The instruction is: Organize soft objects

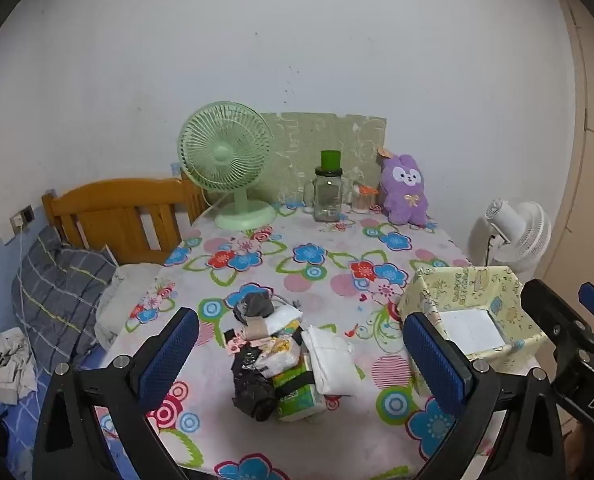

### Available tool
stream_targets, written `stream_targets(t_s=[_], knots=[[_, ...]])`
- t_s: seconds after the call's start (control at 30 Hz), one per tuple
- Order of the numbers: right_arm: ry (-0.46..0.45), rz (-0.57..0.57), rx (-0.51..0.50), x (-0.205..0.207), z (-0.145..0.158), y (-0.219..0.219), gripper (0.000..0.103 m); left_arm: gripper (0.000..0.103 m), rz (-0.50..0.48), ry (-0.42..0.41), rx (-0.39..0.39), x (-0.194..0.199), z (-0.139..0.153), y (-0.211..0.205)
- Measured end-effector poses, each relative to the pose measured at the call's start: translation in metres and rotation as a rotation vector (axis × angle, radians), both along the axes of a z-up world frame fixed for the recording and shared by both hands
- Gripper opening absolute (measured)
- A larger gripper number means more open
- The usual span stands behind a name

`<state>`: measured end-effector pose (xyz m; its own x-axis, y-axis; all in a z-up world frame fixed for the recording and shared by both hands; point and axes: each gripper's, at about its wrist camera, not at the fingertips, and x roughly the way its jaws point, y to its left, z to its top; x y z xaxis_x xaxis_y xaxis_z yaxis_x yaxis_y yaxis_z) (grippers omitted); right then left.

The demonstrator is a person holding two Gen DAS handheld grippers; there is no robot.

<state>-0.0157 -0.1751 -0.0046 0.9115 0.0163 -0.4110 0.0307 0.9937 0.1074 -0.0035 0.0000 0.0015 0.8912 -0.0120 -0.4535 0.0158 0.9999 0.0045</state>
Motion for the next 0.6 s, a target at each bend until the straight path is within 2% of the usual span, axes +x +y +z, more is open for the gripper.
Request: stream_targets(t_s=[0.03,0.07,0.1,0.2,0.3,0.37,0.6], knots=[[0.001,0.002,0.004,0.0,-0.001,0.0,0.103,0.103,0.0,-0.009,-0.002,-0.003,0.001,0.0],[0.001,0.002,0.008,-0.001,-0.002,0.001,0.103,0.103,-0.01,0.004,-0.04,-0.004,-0.005,0.006],[0.002,0.003,0.011,-0.002,-0.004,0.002,0.103,0.103,-0.01,0.027,-0.012,0.0,-0.007,0.001],[-0.004,-0.011,0.004,-0.005,0.004,-0.002,0.103,0.103,-0.023,0.033,-0.004,-0.003,-0.011,-0.003],[0.001,-0.015,-0.002,0.001,0.008,-0.003,0.103,0.103,-0.038,0.056,-0.026,0.007,-0.008,0.002],[-0.002,-0.012,-0.001,-0.001,0.015,-0.006,0.103,0.103,-0.041,0.052,-0.015,0.007,-0.008,0.001],[-0.013,-0.012,-0.016,-0.007,0.007,0.0,0.103,0.103,-0.061,0.035,0.001,0.003,-0.004,-0.003]])
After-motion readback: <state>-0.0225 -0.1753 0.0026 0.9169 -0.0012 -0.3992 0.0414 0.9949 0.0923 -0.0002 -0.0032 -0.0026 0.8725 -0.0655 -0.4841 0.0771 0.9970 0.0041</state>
